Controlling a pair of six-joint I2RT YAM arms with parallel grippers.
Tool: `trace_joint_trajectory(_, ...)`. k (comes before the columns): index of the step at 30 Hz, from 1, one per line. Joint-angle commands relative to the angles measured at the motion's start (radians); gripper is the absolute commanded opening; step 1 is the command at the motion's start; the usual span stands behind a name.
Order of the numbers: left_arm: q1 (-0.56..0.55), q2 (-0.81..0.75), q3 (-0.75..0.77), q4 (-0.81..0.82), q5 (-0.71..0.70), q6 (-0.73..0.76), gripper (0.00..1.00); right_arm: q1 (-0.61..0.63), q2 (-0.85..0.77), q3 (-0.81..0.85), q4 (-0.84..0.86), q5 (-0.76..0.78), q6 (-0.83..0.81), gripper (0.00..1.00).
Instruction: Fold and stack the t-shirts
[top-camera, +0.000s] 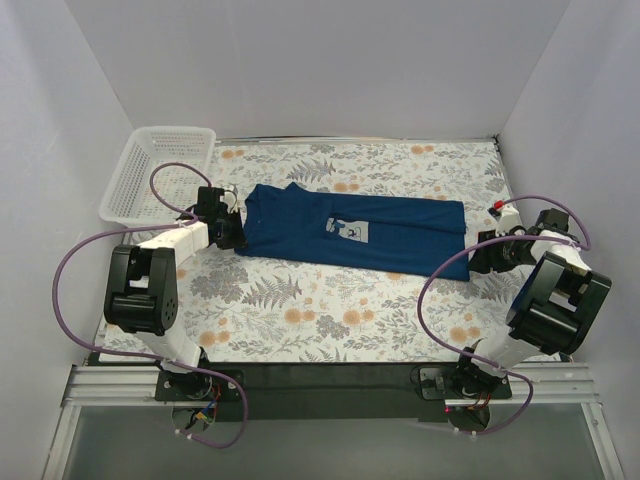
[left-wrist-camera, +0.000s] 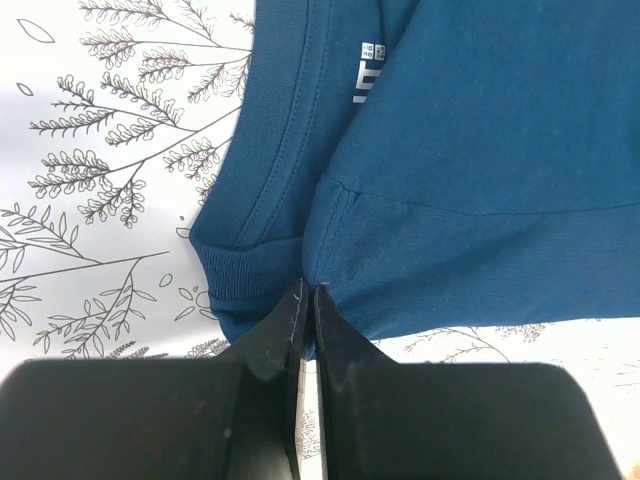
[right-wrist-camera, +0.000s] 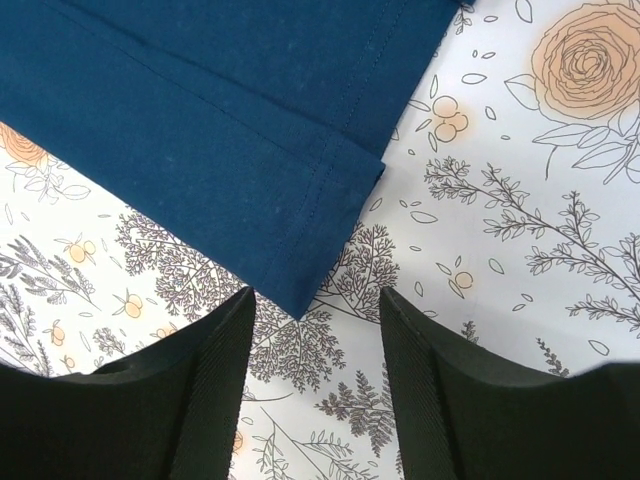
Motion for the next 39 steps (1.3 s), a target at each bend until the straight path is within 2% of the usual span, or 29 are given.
trace_joint_trajectory(1, -0.004, -0.06, -0.004, -0.004, -0.005, 0.008, 0.01, -0.005, -0.001, 0.002, 0.003, -0.008, 0.033, 0.49)
trace_joint_trajectory(7, -0.004, -0.056, 0.001, -0.004, 0.018, 0.007, 0.0, 0.004, 0.07, 0.018, 0.015, -0.016, 0.058, 0.45)
trace_joint_trajectory(19, -0.004, -0.062, -0.002, -0.003, 0.033, 0.004, 0.0, 0.036, 0.133, 0.022, 0.064, -0.017, 0.104, 0.43)
trace_joint_trajectory(24, -0.004, -0.068, -0.01, 0.008, 0.05, 0.004, 0.0, 0.047, 0.131, 0.014, 0.066, -0.031, 0.104, 0.29)
trace_joint_trajectory(25, -0.004, -0.074, -0.013, 0.008, 0.057, 0.007, 0.0, 0.047, 0.127, 0.011, 0.067, -0.033, 0.104, 0.2)
trace_joint_trajectory(27, -0.004, -0.089, -0.018, 0.011, 0.065, 0.011, 0.0, 0.047, 0.114, 0.009, 0.069, -0.033, 0.101, 0.1)
trace_joint_trajectory(30, -0.004, -0.111, -0.032, 0.017, 0.087, 0.025, 0.0, 0.045, 0.085, 0.005, 0.073, -0.033, 0.102, 0.01)
trace_joint_trajectory(39, -0.004, -0.217, -0.11, 0.032, 0.113, 0.114, 0.0, 0.03, 0.028, 0.002, 0.103, -0.003, 0.117, 0.01)
